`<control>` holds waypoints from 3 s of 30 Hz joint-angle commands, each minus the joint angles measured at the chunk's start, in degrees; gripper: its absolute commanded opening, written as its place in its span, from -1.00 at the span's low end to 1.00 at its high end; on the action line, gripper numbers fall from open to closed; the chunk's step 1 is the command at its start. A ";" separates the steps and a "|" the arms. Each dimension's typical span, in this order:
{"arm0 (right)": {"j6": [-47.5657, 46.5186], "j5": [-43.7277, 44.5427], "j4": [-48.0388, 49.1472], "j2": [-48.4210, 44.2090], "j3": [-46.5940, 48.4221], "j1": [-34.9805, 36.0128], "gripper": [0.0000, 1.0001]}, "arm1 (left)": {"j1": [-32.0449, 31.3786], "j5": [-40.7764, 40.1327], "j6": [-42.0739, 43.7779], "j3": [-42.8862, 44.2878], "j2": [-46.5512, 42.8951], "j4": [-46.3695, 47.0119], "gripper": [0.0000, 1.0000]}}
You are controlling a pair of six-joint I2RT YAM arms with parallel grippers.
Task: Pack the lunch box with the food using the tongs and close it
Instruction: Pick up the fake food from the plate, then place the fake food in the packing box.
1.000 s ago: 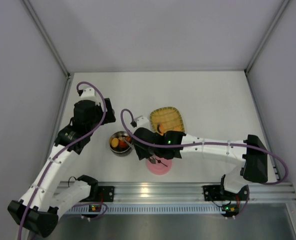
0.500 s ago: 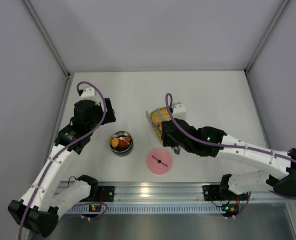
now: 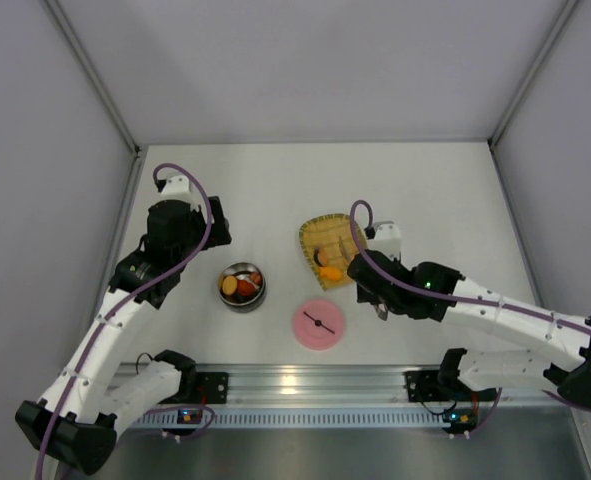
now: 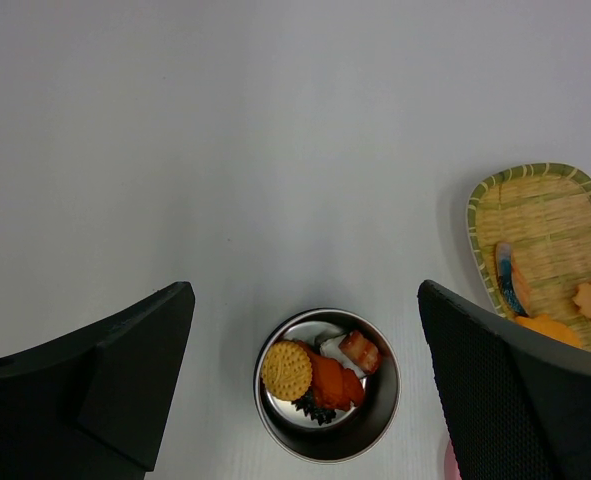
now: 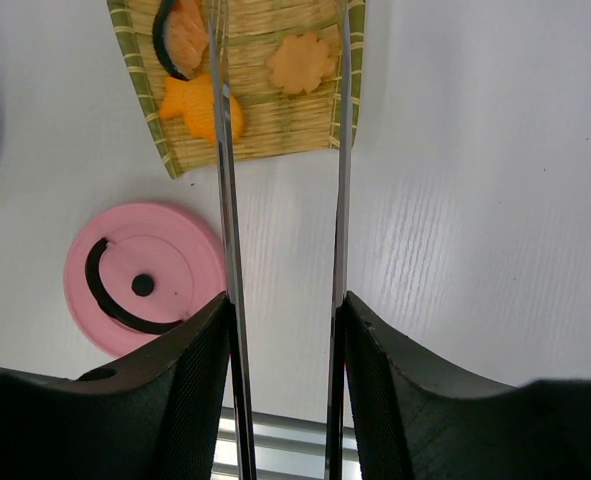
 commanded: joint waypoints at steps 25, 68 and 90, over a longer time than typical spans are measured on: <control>-1.00 0.34 2.44 6.69 -0.68 -1.16 -0.02 | 0.30 0.34 -0.18 0.05 0.40 0.86 0.97; -1.36 -0.54 2.71 9.50 -0.33 -1.16 -0.23 | 0.30 0.08 0.00 0.05 0.22 0.85 0.97; -4.43 4.21 -1.16 9.06 11.36 -1.07 -0.32 | 0.38 -0.01 0.00 0.05 0.22 0.77 0.97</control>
